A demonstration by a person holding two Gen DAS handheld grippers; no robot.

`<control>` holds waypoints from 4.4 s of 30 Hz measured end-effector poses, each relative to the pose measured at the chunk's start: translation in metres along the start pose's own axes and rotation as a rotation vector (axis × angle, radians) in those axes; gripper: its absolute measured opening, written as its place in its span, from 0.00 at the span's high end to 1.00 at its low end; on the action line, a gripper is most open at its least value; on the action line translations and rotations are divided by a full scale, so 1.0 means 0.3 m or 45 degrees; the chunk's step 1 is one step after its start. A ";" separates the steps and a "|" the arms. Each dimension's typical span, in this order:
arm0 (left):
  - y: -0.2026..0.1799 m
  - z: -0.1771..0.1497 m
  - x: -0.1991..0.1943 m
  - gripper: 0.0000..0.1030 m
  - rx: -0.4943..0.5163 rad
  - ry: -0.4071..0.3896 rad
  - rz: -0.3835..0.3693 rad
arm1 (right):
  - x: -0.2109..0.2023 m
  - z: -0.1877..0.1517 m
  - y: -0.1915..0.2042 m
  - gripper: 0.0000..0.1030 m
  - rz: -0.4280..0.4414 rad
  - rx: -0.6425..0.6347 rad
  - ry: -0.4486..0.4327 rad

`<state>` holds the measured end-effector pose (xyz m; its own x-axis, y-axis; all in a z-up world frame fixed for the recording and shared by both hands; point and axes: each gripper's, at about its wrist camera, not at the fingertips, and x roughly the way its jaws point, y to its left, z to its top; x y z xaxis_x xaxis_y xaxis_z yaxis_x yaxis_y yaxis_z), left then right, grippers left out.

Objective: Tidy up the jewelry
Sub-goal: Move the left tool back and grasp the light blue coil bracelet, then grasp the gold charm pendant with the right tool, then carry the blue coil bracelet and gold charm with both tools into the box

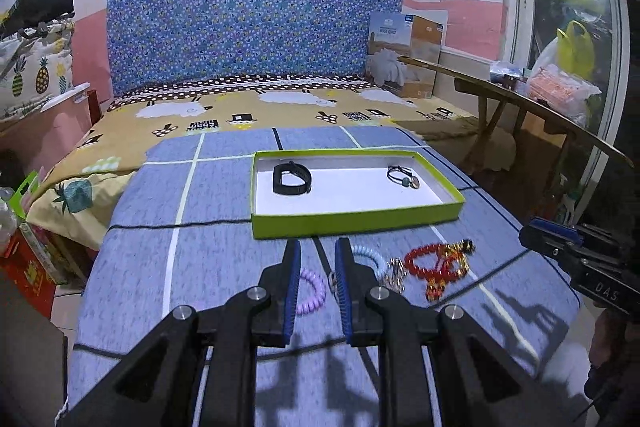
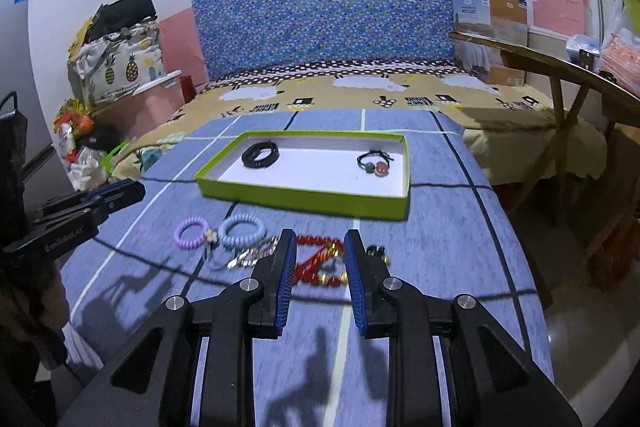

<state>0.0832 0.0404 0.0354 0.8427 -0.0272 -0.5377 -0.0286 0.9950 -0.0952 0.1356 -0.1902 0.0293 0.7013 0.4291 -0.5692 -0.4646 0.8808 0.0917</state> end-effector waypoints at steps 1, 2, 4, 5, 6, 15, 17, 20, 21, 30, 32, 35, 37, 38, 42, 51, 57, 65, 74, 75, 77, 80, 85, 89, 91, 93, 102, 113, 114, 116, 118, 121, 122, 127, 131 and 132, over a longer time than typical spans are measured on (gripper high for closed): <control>-0.002 -0.011 -0.008 0.82 -0.002 0.002 -0.002 | -0.008 -0.014 0.003 0.76 0.005 0.009 0.006; -0.003 -0.024 -0.015 0.82 -0.003 0.006 -0.007 | -0.011 -0.021 0.004 0.76 0.008 0.012 0.011; -0.004 -0.040 -0.023 0.82 -0.002 0.017 -0.015 | -0.018 -0.037 0.009 0.76 0.014 0.016 0.021; -0.006 -0.049 -0.026 0.82 0.000 0.022 -0.019 | -0.020 -0.044 0.013 0.76 0.015 0.018 0.025; -0.010 -0.058 -0.031 0.82 0.004 0.025 -0.025 | -0.023 -0.051 0.015 0.76 0.018 0.021 0.029; -0.026 -0.103 -0.028 0.82 -0.005 0.063 -0.062 | -0.018 -0.082 0.020 0.76 0.029 0.038 0.057; -0.029 -0.105 -0.025 0.82 -0.006 0.065 -0.066 | -0.015 -0.083 0.019 0.76 0.030 0.040 0.059; -0.031 -0.108 -0.017 0.82 -0.008 0.072 -0.072 | -0.009 -0.085 0.020 0.76 0.030 0.041 0.065; -0.032 -0.108 -0.014 0.82 -0.008 0.075 -0.074 | -0.005 -0.084 0.018 0.76 0.030 0.042 0.067; -0.040 -0.098 0.034 0.82 0.004 0.102 -0.088 | 0.044 -0.077 0.008 0.76 0.035 0.060 0.095; -0.042 -0.089 0.051 0.79 0.012 0.105 -0.090 | 0.067 -0.070 0.000 0.76 0.037 0.073 0.107; -0.043 -0.072 0.080 0.76 0.016 0.114 -0.095 | 0.099 -0.066 -0.010 0.76 0.044 0.092 0.124; -0.043 -0.061 0.103 0.76 0.019 0.118 -0.099 | 0.119 -0.063 -0.018 0.76 0.045 0.104 0.136; -0.043 -0.056 0.116 0.75 0.019 0.123 -0.099 | 0.129 -0.062 -0.023 0.76 0.045 0.110 0.142; -0.041 -0.039 0.181 0.75 0.013 0.160 -0.112 | 0.163 -0.053 -0.045 0.76 0.035 0.129 0.160; -0.044 -0.025 0.303 0.75 -0.002 0.243 -0.096 | 0.213 -0.029 -0.139 0.76 -0.066 0.141 0.175; -0.046 -0.019 0.345 0.75 -0.008 0.285 -0.091 | 0.263 -0.021 -0.159 0.76 -0.083 0.092 0.227; -0.062 -0.021 0.402 0.75 0.007 0.377 -0.080 | 0.321 -0.012 -0.152 0.76 -0.077 0.033 0.285; -0.078 -0.019 0.422 0.75 0.042 0.404 -0.058 | 0.337 -0.017 -0.167 0.76 -0.030 0.000 0.344; -0.080 -0.020 0.421 0.75 0.049 0.405 -0.055 | 0.335 -0.020 -0.164 0.77 -0.029 -0.017 0.349; -0.084 -0.019 0.421 0.76 0.057 0.406 -0.052 | 0.333 -0.022 -0.159 0.83 -0.037 -0.046 0.356; -0.094 -0.018 0.422 0.77 0.080 0.408 -0.042 | 0.333 -0.023 -0.155 0.84 -0.044 -0.064 0.356; -0.090 -0.015 0.419 0.89 0.079 0.404 -0.052 | 0.324 -0.030 -0.154 0.85 -0.040 -0.047 0.339; -0.074 -0.016 0.404 0.90 0.050 0.389 -0.089 | 0.307 -0.035 -0.153 0.85 -0.038 -0.031 0.322; -0.068 -0.014 0.390 0.90 0.035 0.370 -0.104 | 0.292 -0.034 -0.157 0.85 -0.034 -0.014 0.306; -0.063 -0.010 0.375 0.90 0.024 0.350 -0.116 | 0.279 -0.032 -0.158 0.86 -0.035 -0.006 0.290; -0.047 0.015 0.308 0.91 -0.004 0.277 -0.145 | 0.251 -0.026 -0.165 0.89 -0.036 0.003 0.263; -0.040 0.054 0.253 0.91 -0.021 0.224 -0.165 | 0.187 0.020 -0.166 0.89 -0.026 0.026 0.176; -0.039 0.057 0.250 0.91 -0.021 0.219 -0.167 | 0.183 0.026 -0.163 0.89 -0.024 0.024 0.169; -0.041 0.067 0.244 0.91 -0.016 0.208 -0.169 | 0.174 0.041 -0.156 0.89 -0.017 0.020 0.154; -0.040 0.075 0.242 0.91 -0.015 0.204 -0.170 | 0.170 0.053 -0.148 0.89 -0.013 0.013 0.141; -0.039 0.087 0.242 0.91 -0.010 0.198 -0.167 | 0.172 0.078 -0.135 0.89 -0.012 -0.002 0.126; -0.040 0.092 0.243 0.91 -0.008 0.197 -0.166 | 0.173 0.085 -0.135 0.89 -0.010 -0.005 0.122; -0.034 0.130 0.263 0.91 0.003 0.187 -0.160 | 0.204 0.131 -0.131 0.89 0.002 -0.014 0.107; -0.025 0.166 0.296 0.91 0.020 0.179 -0.142 | 0.237 0.168 -0.124 0.89 0.008 -0.028 0.101; -0.020 0.175 0.307 0.91 0.021 0.179 -0.134 | 0.248 0.177 -0.123 0.89 0.008 -0.034 0.101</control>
<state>0.1893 0.0370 0.0303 0.7570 -0.1436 -0.6374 0.0658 0.9873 -0.1443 0.2335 -0.1802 0.0271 0.6539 0.4162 -0.6318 -0.4837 0.8721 0.0739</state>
